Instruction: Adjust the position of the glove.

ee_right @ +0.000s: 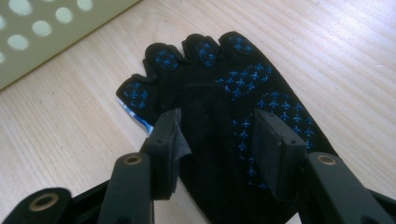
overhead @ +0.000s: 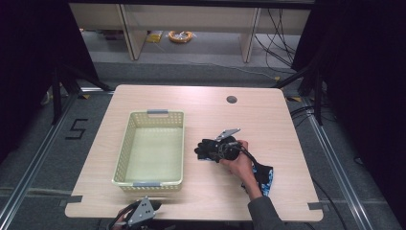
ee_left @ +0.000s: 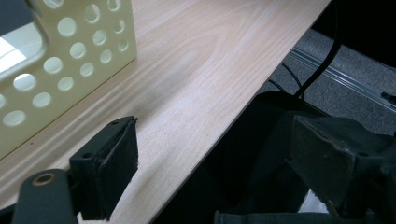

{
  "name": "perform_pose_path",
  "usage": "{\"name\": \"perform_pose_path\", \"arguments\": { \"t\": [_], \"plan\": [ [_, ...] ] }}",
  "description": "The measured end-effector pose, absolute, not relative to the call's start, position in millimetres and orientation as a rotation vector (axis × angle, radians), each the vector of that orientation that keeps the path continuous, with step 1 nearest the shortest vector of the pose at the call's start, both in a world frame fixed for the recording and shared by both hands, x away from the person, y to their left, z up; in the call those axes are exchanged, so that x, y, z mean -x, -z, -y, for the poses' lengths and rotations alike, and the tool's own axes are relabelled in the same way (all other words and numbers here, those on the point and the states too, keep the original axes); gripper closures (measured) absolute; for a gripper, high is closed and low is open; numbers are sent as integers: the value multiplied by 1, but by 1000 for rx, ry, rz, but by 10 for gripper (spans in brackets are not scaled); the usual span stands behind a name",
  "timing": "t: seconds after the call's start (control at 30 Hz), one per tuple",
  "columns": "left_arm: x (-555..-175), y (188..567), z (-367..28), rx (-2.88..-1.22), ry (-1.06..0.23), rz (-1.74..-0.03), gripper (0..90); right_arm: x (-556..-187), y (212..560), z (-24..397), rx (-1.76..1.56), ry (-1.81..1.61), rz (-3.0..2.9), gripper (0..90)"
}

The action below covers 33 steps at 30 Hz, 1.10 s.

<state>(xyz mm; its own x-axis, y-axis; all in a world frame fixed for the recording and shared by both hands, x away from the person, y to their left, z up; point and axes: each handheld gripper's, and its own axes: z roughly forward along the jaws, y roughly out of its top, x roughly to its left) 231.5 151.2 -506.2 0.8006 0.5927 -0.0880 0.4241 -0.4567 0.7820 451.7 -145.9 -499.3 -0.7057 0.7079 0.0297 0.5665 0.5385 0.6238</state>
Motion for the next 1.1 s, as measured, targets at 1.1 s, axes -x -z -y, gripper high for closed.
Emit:
{"name": "perform_pose_path", "arguments": {
  "t": [1.1],
  "plan": [
    [-230, 506, -150, -2094, -222, -789, 155, -387, 412, 165, -544, -1183, -2550, 880]
  ]
}}
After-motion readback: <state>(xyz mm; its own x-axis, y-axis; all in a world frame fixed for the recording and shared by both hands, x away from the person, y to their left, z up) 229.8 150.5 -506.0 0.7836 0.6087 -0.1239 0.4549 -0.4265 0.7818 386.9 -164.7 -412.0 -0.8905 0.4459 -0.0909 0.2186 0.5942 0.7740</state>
